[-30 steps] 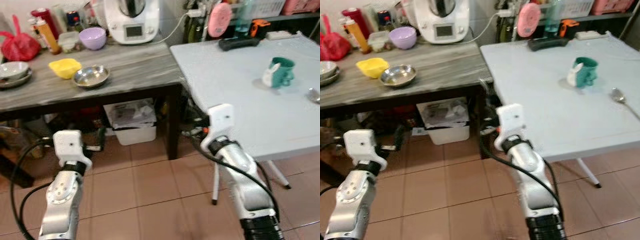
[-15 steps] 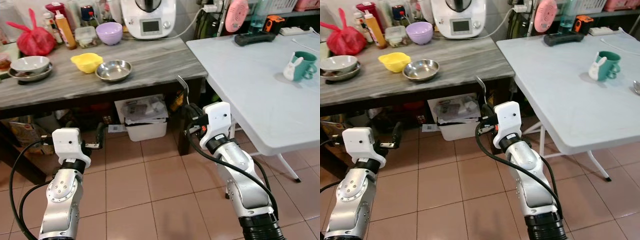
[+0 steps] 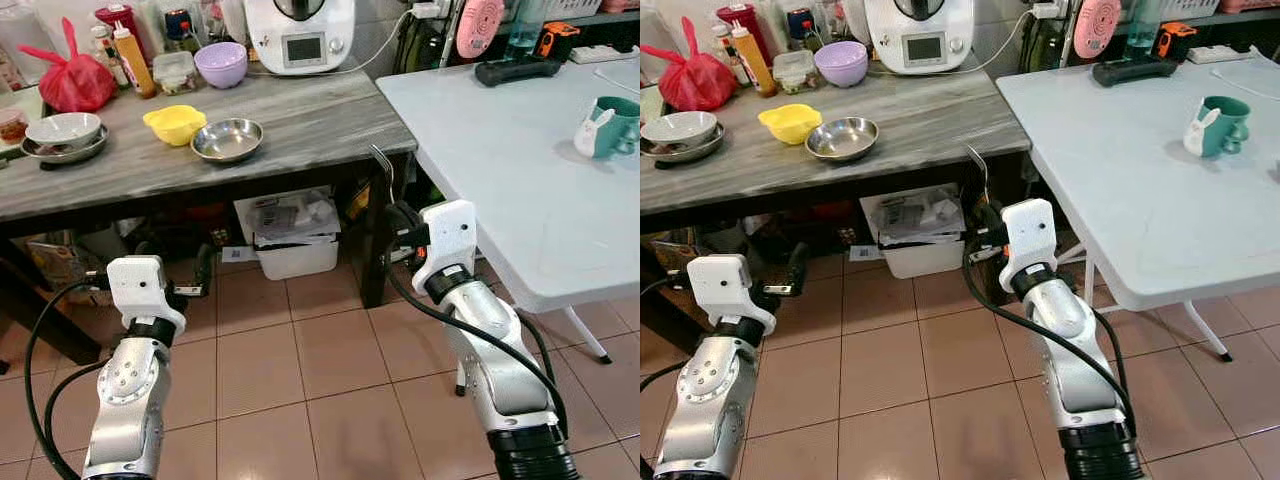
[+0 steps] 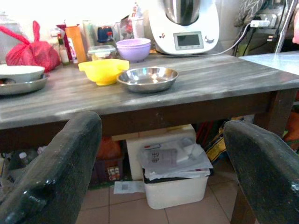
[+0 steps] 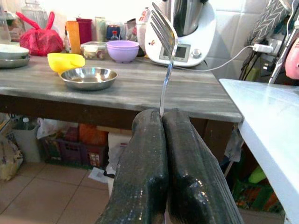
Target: Setting the table
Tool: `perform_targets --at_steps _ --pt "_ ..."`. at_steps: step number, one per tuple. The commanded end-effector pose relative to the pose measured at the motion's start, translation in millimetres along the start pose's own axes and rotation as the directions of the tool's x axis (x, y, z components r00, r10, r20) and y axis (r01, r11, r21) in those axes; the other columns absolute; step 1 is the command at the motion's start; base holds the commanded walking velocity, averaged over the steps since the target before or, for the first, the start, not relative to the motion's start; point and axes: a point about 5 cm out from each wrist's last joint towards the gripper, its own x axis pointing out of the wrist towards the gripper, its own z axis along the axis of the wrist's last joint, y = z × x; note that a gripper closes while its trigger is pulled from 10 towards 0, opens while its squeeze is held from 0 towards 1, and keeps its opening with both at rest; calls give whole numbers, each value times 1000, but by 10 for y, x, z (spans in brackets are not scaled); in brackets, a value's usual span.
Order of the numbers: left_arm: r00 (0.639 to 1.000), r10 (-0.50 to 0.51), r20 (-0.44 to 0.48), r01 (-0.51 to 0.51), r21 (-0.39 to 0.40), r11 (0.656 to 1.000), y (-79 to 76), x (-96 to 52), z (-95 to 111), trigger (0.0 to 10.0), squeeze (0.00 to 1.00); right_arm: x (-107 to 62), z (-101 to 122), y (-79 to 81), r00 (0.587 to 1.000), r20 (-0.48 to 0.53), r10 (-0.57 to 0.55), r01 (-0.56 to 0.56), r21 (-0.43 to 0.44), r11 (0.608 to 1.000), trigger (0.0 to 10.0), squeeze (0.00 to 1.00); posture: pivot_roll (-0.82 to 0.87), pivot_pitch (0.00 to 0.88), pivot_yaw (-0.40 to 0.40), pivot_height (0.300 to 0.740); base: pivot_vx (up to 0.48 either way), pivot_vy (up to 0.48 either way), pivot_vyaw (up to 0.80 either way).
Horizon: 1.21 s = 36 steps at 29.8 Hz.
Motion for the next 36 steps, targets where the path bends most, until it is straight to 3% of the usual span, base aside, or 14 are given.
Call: perform_targets --at_steps 1,11,23,36 --pt "1000 -8 16 8 -2 1000 -4 3 39 10000 0 18 23 6 1000 12 -2 2 -5 1000 10000 0 -117 58 74 740 480 0 0" --pt "1000 -20 17 20 -14 1000 -21 9 37 10000 0 16 16 1 1000 9 -4 5 -9 1000 10000 0 -118 59 76 740 480 0 0" --pt "999 -37 16 37 -24 999 -47 14 35 10000 0 16 14 -2 1000 9 -12 12 -6 1000 10000 0 -120 61 80 740 480 0 698" --pt "999 -41 14 42 -27 999 -61 15 27 10000 0 19 6 -11 1000 7 -20 20 -1 1000 10000 0 -121 61 79 740 480 0 0"
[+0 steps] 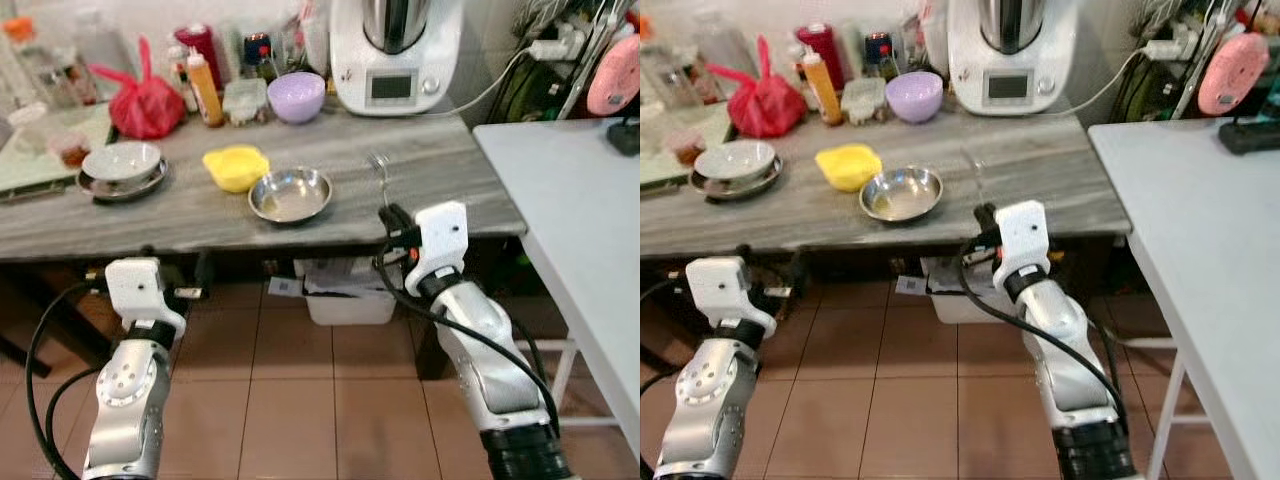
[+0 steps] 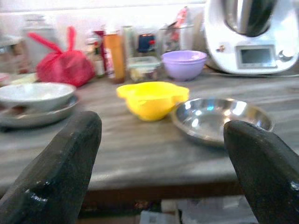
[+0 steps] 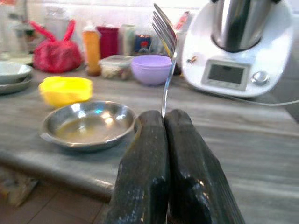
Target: Setting the table
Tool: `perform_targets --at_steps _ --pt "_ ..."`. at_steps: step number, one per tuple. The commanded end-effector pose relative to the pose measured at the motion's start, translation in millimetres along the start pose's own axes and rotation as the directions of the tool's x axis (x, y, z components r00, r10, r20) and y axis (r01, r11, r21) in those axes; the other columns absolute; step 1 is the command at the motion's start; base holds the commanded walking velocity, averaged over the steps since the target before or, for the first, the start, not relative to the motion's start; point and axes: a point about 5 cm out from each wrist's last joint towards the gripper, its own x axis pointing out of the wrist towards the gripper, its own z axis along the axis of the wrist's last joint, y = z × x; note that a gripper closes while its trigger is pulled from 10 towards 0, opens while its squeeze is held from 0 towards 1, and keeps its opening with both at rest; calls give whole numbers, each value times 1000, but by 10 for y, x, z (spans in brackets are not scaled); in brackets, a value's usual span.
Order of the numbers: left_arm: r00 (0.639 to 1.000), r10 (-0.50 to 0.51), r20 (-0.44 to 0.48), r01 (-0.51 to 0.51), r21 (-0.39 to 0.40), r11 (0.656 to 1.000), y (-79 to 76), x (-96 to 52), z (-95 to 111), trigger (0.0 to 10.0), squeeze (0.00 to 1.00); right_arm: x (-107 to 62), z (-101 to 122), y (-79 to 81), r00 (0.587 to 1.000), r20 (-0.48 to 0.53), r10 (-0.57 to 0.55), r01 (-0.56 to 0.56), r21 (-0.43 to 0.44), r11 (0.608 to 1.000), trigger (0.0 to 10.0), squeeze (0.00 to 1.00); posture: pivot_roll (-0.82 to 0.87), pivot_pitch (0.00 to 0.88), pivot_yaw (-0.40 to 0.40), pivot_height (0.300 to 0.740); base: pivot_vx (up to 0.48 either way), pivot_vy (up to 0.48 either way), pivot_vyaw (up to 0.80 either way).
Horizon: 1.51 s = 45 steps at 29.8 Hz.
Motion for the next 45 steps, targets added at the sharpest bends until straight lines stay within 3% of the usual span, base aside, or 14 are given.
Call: perform_targets --at_steps 1,14,21,32,40,45 --pt "1000 -9 8 9 5 1000 -13 4 22 10000 0 3 47 -24 1000 20 -7 7 -7 1000 10000 0 -121 61 79 740 480 0 0" --pt "1000 -18 6 18 12 1000 -27 -7 28 10000 0 0 37 -24 1000 15 -9 10 -9 1000 10000 0 -118 62 78 740 466 0 0" --pt "1000 -23 2 23 18 1000 -29 -103 19 10000 0 -7 32 -32 1000 13 -9 9 -7 1000 10000 0 -115 62 74 740 0 0 0" --pt "987 -139 -84 143 46 989 -71 -559 -55 10000 0 -162 -83 -106 997 -47 -55 58 48 997 10000 0 -102 77 69 740 0 0 0" --pt "966 -230 -121 234 20 972 -128 -624 -79 10000 0 -193 -114 -152 993 -79 -83 89 77 993 10000 0 -102 90 66 740 0 0 0" --pt "917 -378 -127 380 -8 925 -279 -609 -59 10000 0 -256 -168 -199 984 -141 -109 130 151 980 10000 0 -116 103 75 740 0 0 0"
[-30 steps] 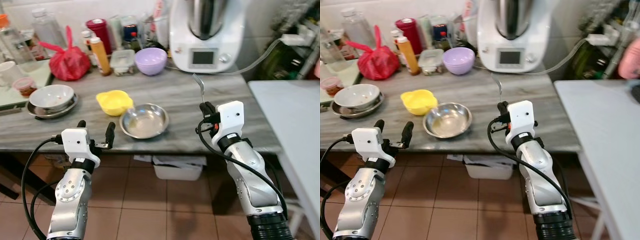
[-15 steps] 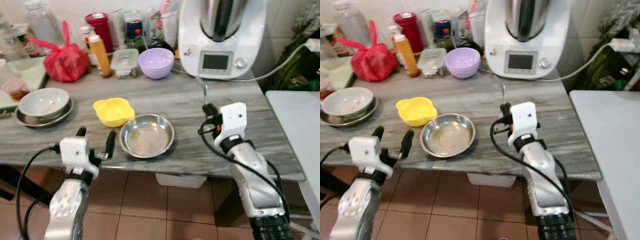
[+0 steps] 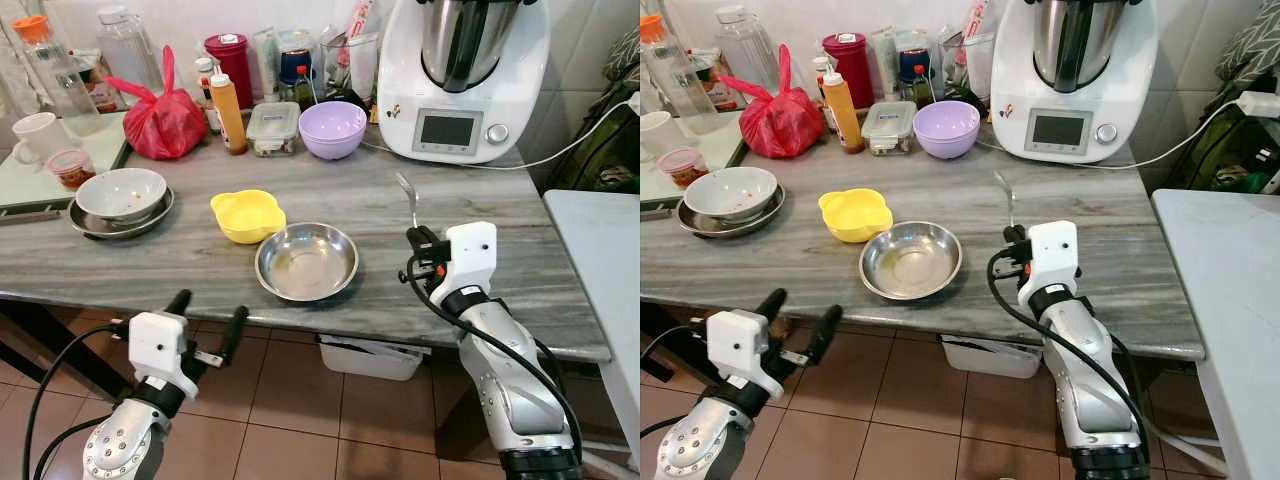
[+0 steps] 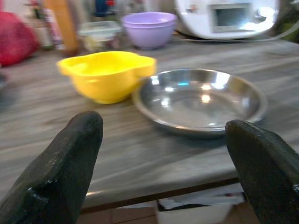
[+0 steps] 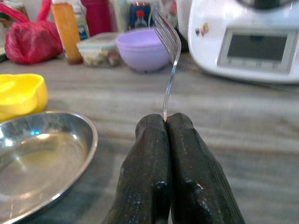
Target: Setting the table
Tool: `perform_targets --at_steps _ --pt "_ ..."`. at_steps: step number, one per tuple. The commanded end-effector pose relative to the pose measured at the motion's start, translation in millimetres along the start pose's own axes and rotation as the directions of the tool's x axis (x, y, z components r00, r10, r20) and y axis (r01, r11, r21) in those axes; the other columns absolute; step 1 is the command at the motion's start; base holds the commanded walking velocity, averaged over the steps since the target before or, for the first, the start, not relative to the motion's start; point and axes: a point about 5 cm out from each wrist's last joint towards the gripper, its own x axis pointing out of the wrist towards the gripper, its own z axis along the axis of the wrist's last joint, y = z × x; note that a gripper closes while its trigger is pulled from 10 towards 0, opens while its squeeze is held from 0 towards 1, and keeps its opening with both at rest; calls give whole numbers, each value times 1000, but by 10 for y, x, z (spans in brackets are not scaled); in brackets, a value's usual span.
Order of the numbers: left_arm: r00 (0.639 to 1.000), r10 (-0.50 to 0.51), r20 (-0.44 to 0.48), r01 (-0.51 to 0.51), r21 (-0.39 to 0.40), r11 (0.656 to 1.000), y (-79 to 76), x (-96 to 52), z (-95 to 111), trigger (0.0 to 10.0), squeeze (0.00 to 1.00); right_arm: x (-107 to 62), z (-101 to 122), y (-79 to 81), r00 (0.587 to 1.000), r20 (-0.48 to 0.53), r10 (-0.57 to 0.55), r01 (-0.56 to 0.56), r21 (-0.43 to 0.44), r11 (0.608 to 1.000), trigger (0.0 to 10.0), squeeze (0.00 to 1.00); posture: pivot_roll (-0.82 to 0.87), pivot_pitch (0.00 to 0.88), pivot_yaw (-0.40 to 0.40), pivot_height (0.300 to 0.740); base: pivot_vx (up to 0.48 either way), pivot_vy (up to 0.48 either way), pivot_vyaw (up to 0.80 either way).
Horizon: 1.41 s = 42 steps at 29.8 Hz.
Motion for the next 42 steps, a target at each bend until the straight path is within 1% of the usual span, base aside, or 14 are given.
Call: perform_targets --at_steps 1,7,8,14,17,18,22,26,28,36,37,38,39,42 --pt "999 -39 -3 39 11 999 -16 14 28 10000 0 -30 17 0 1000 -5 -6 6 44 999 10000 0 -116 103 75 740 0 0 0" --pt "996 -92 -9 92 6 996 -48 49 24 10000 0 -44 -127 14 995 -101 -2 22 196 980 10000 0 -132 108 85 740 0 0 0" --pt "994 -104 -12 104 5 995 -56 54 23 10000 0 -40 -147 44 993 -118 18 10 234 972 10000 0 -132 108 85 740 0 0 0" --pt "992 -127 -19 127 3 992 -92 75 23 10000 0 -68 -293 112 974 -208 86 -8 350 937 10000 0 -132 111 88 740 0 0 0" --pt "991 -132 -17 132 -2 991 -113 85 31 10000 0 -75 -361 138 962 -249 116 -25 342 939 10000 0 -128 109 86 740 0 0 0" --pt "991 -132 -15 132 -3 991 -126 88 42 10000 0 -69 -368 149 961 -250 120 -20 369 929 10000 0 -128 109 86 740 0 0 0" --pt "991 -135 -12 135 -5 991 -146 94 52 10000 0 -54 -361 152 959 -255 119 -20 360 933 10000 0 -126 104 85 740 0 0 0" --pt "990 -142 -9 142 -7 990 -177 112 78 10000 0 -34 -400 126 951 -291 105 16 385 923 10000 0 -125 103 84 740 0 0 0" --pt "990 -140 -13 140 -4 990 -181 115 82 10000 0 -22 -396 121 947 -303 111 8 364 931 10000 0 -125 103 84 740 0 0 0" --pt "989 -146 -15 146 -4 989 -201 133 96 10000 0 55 -390 128 935 -334 119 8 355 935 10000 0 -127 94 84 740 0 0 0" --pt "989 -146 -15 146 -5 989 -202 134 97 10000 0 59 -388 127 935 -335 120 8 356 934 10000 24 -127 94 84 740 0 0 0" --pt "989 -147 -15 147 -5 989 -204 136 99 10000 0 69 -379 126 934 -335 122 6 356 934 10000 894 -127 94 84 740 0 0 0" --pt "989 -148 -14 148 -4 989 -208 139 103 10000 0 79 -368 125 932 -339 126 2 353 935 10000 1000 -127 94 84 740 0 0 0" --pt "988 -153 -14 153 -8 988 -222 145 99 10000 0 78 -367 107 931 -345 119 9 346 938 10000 1000 -127 87 76 740 0 0 0"
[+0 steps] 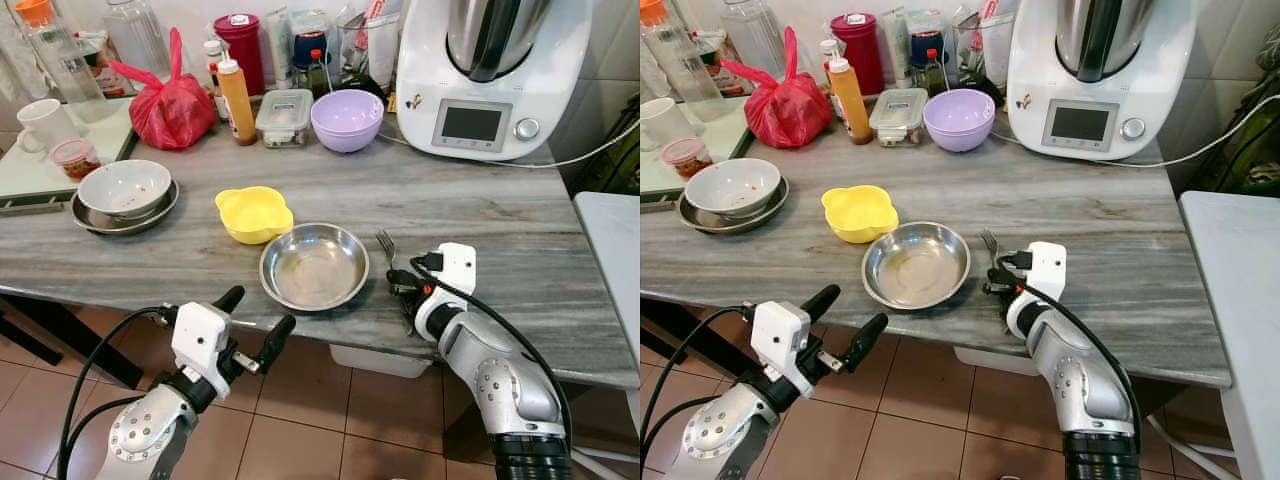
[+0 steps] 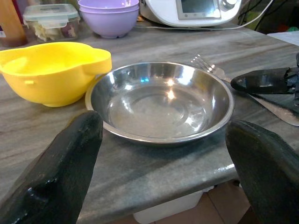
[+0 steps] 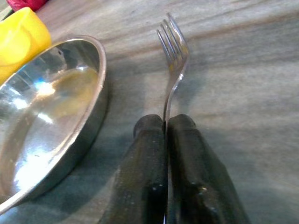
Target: Setting the table
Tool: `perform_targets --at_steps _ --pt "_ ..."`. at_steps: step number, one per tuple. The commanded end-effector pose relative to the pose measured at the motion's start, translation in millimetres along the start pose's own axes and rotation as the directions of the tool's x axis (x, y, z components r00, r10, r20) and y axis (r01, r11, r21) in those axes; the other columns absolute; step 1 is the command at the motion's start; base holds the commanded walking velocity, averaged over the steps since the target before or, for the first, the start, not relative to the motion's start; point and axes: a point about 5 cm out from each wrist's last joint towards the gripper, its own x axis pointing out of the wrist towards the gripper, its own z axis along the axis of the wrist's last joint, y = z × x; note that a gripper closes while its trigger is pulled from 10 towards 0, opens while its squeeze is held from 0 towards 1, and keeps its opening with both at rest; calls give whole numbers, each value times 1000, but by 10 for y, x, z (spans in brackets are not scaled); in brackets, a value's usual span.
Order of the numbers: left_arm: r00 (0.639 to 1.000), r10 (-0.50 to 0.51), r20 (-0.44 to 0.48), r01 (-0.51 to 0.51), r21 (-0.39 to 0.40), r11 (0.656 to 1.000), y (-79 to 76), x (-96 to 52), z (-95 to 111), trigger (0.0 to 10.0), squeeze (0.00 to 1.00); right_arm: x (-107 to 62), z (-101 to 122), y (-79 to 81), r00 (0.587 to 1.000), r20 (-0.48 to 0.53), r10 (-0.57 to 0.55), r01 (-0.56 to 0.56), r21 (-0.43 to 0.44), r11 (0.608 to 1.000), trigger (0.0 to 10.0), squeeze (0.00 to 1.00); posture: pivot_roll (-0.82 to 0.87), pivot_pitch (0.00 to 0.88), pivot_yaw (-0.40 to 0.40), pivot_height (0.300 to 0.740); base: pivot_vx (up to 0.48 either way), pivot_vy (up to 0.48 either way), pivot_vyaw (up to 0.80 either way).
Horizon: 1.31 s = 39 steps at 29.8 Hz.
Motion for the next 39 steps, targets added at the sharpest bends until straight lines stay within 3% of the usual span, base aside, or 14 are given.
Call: perform_targets --at_steps 1,13,17,27,39 --pt "1000 -2 3 2 13 1000 -5 4 34 10000 0 19 -26 1 1000 -29 -7 7 1 1000 10000 1000 -127 87 76 740 0 0 0" --pt "1000 -23 -3 23 5 1000 -43 23 20 10000 0 -5 10 -36 999 -39 -36 32 -104 994 10000 1000 -136 83 77 740 0 0 0" --pt "1000 -24 -5 24 4 1000 -45 27 6 10000 0 -31 115 10 1000 11 -22 24 -198 980 10000 1000 -138 84 78 740 0 0 0" --pt "1000 -22 -9 22 3 1000 -43 6 -4 10000 0 -55 39 -1 999 -19 -31 27 -213 977 10000 1000 -138 89 77 740 0 0 0" --pt "1000 -24 -6 24 3 1000 -50 38 39 10000 0 -155 134 25 995 95 -24 51 -299 953 10000 1000 -141 97 80 740 0 0 0"
